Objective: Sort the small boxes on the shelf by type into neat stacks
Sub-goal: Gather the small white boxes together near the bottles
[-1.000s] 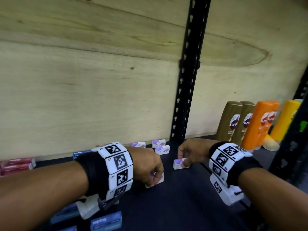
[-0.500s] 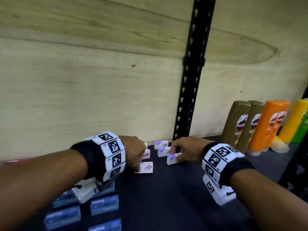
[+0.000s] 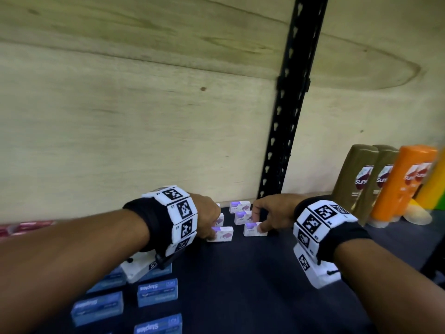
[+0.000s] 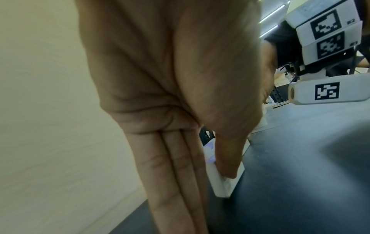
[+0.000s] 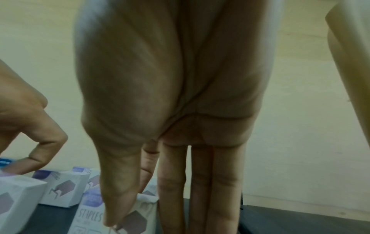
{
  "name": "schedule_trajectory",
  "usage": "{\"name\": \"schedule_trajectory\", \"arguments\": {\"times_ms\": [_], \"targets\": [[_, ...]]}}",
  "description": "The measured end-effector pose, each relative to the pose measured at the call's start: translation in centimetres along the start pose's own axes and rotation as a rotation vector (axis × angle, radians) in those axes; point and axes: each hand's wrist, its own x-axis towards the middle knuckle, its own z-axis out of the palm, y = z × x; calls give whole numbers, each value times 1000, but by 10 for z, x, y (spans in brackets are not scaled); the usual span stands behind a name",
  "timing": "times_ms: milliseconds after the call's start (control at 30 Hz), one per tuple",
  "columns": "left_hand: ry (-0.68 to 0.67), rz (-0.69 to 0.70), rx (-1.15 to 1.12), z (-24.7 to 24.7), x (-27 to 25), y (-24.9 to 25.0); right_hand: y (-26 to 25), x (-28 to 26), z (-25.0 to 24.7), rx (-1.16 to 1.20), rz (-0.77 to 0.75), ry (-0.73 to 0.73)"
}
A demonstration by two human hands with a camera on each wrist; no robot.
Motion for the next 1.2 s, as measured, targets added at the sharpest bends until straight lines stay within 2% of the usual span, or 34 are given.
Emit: {"name": "schedule_trajectory", "arguments": {"times_ms": [167,1200], "targets": [[-30,12,20,-4,1,4,-6,1,-5,-58,29,-54],[-20,-60,-89,-3,6,1,-9,9,-8,-79,2,-52]]}}
